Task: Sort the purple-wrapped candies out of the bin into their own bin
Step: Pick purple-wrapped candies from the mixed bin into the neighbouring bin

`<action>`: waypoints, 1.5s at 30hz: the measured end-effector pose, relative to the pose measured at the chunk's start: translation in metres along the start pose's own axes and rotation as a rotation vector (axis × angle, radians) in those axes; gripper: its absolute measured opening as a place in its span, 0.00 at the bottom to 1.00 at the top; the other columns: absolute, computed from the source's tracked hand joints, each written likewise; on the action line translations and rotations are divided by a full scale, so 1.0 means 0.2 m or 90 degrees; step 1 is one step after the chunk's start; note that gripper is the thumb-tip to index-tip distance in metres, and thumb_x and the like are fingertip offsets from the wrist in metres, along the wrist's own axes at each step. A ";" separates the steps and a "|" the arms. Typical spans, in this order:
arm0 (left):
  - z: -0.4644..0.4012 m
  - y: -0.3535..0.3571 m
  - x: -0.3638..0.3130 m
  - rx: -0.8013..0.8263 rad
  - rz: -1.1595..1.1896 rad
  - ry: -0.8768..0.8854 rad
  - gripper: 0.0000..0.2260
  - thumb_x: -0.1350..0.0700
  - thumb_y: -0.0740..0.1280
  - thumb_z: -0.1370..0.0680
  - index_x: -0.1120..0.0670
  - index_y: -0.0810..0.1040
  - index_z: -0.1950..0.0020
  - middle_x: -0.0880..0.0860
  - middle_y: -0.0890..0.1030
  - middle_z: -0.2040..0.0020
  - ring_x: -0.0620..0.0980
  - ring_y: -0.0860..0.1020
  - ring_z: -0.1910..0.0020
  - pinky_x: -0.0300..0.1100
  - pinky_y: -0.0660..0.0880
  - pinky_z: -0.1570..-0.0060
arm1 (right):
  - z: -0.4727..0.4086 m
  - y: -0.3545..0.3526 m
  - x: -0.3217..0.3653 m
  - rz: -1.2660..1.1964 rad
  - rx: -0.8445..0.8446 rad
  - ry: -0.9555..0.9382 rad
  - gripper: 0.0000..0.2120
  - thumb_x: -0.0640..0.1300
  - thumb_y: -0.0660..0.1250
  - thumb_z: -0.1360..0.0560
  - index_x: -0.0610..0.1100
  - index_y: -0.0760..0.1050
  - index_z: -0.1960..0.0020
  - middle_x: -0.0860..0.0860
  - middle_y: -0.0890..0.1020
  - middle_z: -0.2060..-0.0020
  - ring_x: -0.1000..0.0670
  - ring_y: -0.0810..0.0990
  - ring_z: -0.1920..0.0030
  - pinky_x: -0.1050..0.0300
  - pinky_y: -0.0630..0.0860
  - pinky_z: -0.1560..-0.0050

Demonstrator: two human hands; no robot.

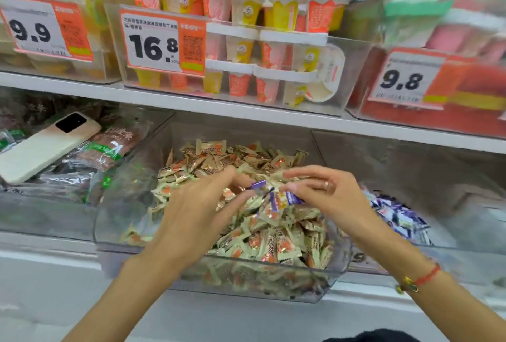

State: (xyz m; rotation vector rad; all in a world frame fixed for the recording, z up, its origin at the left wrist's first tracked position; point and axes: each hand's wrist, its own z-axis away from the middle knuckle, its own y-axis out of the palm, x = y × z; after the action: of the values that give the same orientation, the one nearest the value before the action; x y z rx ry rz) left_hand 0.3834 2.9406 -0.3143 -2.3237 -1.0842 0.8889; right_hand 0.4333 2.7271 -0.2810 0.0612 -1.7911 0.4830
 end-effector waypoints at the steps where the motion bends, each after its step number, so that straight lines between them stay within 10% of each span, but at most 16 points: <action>1: -0.05 0.04 -0.05 0.001 0.040 -0.024 0.11 0.39 0.60 0.23 0.44 0.74 0.50 0.37 0.80 0.57 0.42 0.79 0.64 0.43 0.76 0.64 | 0.04 -0.09 -0.02 0.014 -0.083 -0.040 0.06 0.40 0.72 0.28 0.47 0.83 0.51 0.47 0.86 0.60 0.52 0.84 0.56 0.65 0.78 0.57; 8: -0.43 0.47 -0.43 0.125 0.067 0.043 0.07 0.48 0.63 0.21 0.43 0.77 0.44 0.41 0.81 0.51 0.40 0.77 0.52 0.46 0.76 0.55 | 0.10 -0.58 -0.29 0.336 -0.372 -0.146 0.08 0.38 0.71 0.26 0.51 0.81 0.55 0.56 0.84 0.61 0.61 0.82 0.59 0.74 0.74 0.56; 13: -0.48 0.62 -0.43 0.218 -0.016 0.035 0.13 0.53 0.62 0.20 0.46 0.75 0.35 0.45 0.79 0.41 0.47 0.76 0.40 0.47 0.76 0.47 | 0.09 -0.66 -0.34 0.485 -0.262 -0.062 0.10 0.40 0.70 0.25 0.53 0.81 0.47 0.58 0.83 0.55 0.61 0.81 0.58 0.64 0.79 0.50; 20: -0.17 0.08 -0.10 -0.029 -0.157 -0.008 0.09 0.52 0.64 0.22 0.48 0.80 0.43 0.42 0.80 0.46 0.43 0.76 0.46 0.39 0.72 0.50 | 0.11 -0.40 -0.19 0.421 -0.158 -0.202 0.12 0.40 0.70 0.26 0.56 0.81 0.48 0.63 0.82 0.55 0.60 0.80 0.54 0.68 0.76 0.54; 29: 0.24 -0.36 0.31 -0.059 -0.271 -0.409 0.20 0.47 0.64 0.23 0.49 0.71 0.32 0.49 0.75 0.37 0.52 0.74 0.41 0.47 0.71 0.58 | -0.32 0.45 0.01 0.633 0.293 -0.359 0.15 0.51 0.62 0.20 0.54 0.73 0.34 0.56 0.79 0.41 0.55 0.75 0.40 0.59 0.71 0.43; 36: 0.26 -0.38 0.33 -0.033 -0.241 -0.458 0.16 0.42 0.60 0.22 0.40 0.73 0.35 0.43 0.81 0.50 0.47 0.80 0.57 0.42 0.65 0.67 | -0.64 0.86 -0.26 0.876 0.279 -0.311 0.39 0.59 0.67 0.26 0.51 0.52 0.23 0.44 0.60 0.26 0.42 0.56 0.26 0.41 0.58 0.29; 45: 0.26 -0.38 0.32 -0.060 -0.231 -0.439 0.13 0.46 0.60 0.20 0.41 0.75 0.37 0.41 0.78 0.55 0.47 0.78 0.60 0.37 0.64 0.70 | -0.74 0.82 -0.26 0.726 0.200 -0.302 0.23 0.59 0.66 0.25 0.56 0.70 0.32 0.47 0.81 0.46 0.46 0.79 0.48 0.48 0.79 0.50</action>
State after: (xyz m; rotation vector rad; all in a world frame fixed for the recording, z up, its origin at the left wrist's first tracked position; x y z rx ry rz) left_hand 0.3385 3.0431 -0.3291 -1.8106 -1.7760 1.5567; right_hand 0.5359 2.9172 -0.3486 -0.7167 -2.0656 1.6641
